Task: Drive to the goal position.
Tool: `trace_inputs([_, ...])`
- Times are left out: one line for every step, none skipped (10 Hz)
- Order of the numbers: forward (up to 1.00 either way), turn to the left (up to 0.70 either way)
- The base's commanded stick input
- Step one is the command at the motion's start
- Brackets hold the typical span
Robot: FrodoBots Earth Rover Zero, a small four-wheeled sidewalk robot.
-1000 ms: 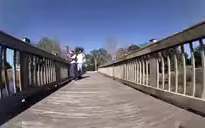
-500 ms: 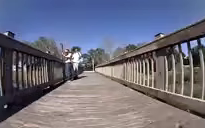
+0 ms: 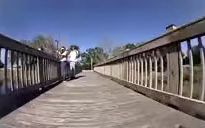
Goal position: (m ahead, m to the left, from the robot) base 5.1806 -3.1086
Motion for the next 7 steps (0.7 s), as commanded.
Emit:
trace_inputs([0.70,0.16])
trace_inputs([0.70,0.09])
trace_inputs([0.70,0.07])
trace_inputs([0.70,0.05])
trace_inputs([0.70,0.04])
trace_inputs([0.70,0.02])
trace_inputs([0.70,0.02])
